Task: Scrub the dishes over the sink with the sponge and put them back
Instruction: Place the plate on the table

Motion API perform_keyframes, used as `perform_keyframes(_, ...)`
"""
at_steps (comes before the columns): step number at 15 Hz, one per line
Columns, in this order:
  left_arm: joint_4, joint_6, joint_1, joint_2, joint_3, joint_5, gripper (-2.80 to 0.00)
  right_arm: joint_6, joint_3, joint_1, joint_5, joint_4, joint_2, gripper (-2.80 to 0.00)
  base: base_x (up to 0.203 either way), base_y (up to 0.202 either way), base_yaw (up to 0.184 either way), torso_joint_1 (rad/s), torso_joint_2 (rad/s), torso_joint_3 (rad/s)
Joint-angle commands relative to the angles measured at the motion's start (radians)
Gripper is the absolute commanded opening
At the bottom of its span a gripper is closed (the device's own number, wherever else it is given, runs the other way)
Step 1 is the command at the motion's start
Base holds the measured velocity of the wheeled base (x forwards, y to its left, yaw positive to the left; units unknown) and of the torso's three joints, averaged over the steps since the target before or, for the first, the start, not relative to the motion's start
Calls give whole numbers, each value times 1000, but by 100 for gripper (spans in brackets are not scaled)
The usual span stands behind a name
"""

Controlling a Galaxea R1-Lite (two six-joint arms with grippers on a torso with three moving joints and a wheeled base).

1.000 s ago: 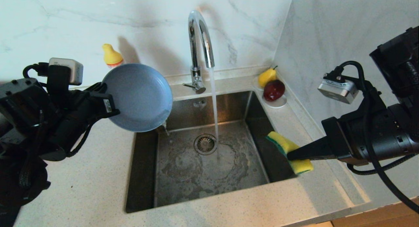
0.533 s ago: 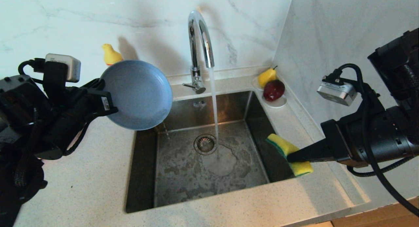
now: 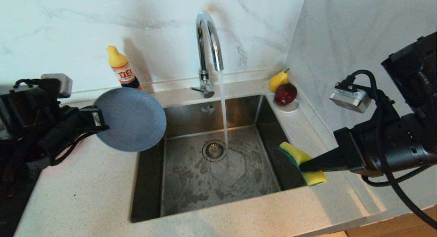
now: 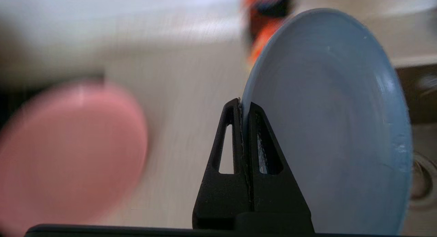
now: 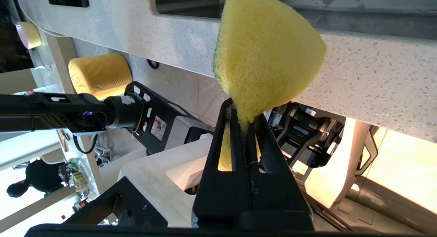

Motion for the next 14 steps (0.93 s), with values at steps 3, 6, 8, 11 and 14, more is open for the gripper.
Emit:
perform_keyframes(3,403,-197,170,-128,-78,-146,-280,1,13,-2,0,-54,26,-280,0,0,0,0,0,0)
perform_keyframes(6,563,-305,270,-185,-116,-243,-280,0,11,-5,1,-76,31,-280,0,0,0,0,0,0)
perform_keyframes(8,586,-313,339,-182,-108,-251,-280,-1,9,-7,1,-75,41,-280,0,0,0,0,0,0)
perform_keyframes(11,612,-334,431,-176,-81,-283,-280,-2,15,-10,0,-76,53,-280,0,0,0,0,0,0)
perform_keyframes(14,612,-359,469,-176,-50,-306,-280,-2,17,-10,0,-76,63,-280,0,0,0,0,0,0)
